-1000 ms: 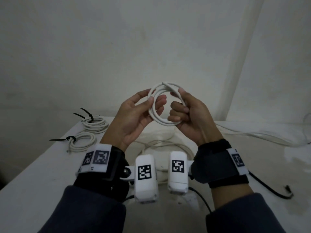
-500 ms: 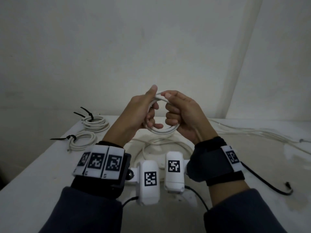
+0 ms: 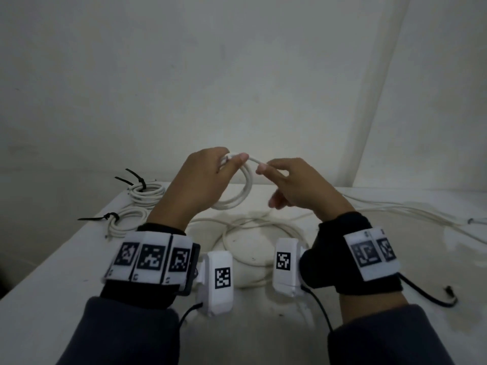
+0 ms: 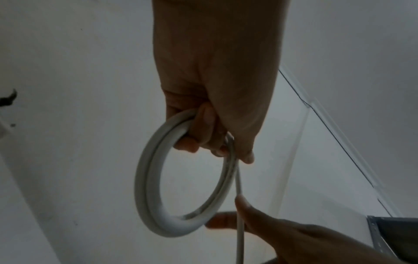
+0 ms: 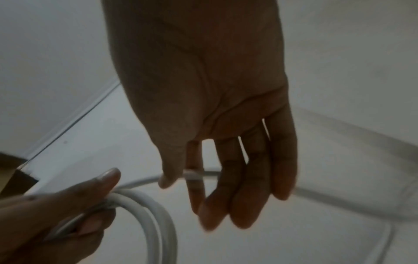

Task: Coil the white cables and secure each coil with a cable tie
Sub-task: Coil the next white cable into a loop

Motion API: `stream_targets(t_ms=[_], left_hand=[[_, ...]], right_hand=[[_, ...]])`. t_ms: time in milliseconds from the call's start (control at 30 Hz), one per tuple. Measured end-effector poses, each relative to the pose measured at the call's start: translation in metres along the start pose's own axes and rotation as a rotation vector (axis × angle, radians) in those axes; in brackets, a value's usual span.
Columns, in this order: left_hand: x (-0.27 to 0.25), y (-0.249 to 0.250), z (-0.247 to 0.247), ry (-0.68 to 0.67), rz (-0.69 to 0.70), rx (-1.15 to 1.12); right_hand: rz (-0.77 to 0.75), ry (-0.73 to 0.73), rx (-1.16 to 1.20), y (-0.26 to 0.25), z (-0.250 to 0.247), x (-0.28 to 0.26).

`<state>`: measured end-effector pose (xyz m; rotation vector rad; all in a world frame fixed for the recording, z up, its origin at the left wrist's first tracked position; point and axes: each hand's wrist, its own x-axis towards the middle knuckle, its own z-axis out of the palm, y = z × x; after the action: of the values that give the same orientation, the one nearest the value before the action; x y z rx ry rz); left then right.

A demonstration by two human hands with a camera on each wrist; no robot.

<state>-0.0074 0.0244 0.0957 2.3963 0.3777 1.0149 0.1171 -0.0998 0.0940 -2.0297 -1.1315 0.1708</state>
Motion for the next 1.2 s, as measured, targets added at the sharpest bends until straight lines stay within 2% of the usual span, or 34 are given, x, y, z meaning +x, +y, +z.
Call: stream_targets(t_ms=[67,133,167,233,300,467,567,633,733,800,933,1033,1200], left_hand=[[-0.001,0.000,-0.002,-0.010,0.020,0.034],[0.000,-0.001,-0.005,0.034,0.014,-0.016],[0.001,-0.001,-0.006,0.073,0.000,-0.082],[0.001,0.000,-0.006,0.145,-0.039,-0.250],[0.002,0.002,-0.002,0.183,-0.096,-0.420],[0.001,0.011,0.008,0.205,-0.188,-0.765],[0.001,0.015,0.012,0.193,-0.211,-0.864],[0.001,0.017,0.015,0.192,-0.214,-0.875],[0.000,0.021,0.017,0.200,-0.215,-0.880],[0.000,0.022,0.019,0.191,-0.211,-0.882],[0.001,0.013,0.019,0.088,-0.216,-0.862],[0.001,0.007,0.016,-0.006,-0.239,-0.938],[0.002,0.013,0.010,-0.019,-0.242,-1.078]], right_hand=[[0.013,0.030,-0.297,0.001,-0.005,0.001],[-0.070,0.106,-0.327,-0.001,-0.008,0.001],[-0.129,0.133,-0.216,-0.003,-0.009,0.001],[-0.223,0.151,0.154,-0.007,-0.005,-0.001],[-0.249,0.135,0.468,-0.009,0.002,-0.002],[-0.267,0.028,0.839,-0.012,0.009,-0.004],[-0.187,-0.081,1.053,-0.014,0.006,-0.006],[-0.121,-0.137,1.051,-0.013,0.003,-0.007],[-0.076,-0.175,0.921,-0.008,0.002,-0.006],[-0.061,-0.154,0.981,-0.007,0.003,-0.004],[-0.074,-0.084,1.055,-0.007,0.004,0.000],[-0.093,-0.080,1.057,-0.007,0.005,0.001],[-0.140,-0.230,1.140,-0.005,0.001,0.000]])
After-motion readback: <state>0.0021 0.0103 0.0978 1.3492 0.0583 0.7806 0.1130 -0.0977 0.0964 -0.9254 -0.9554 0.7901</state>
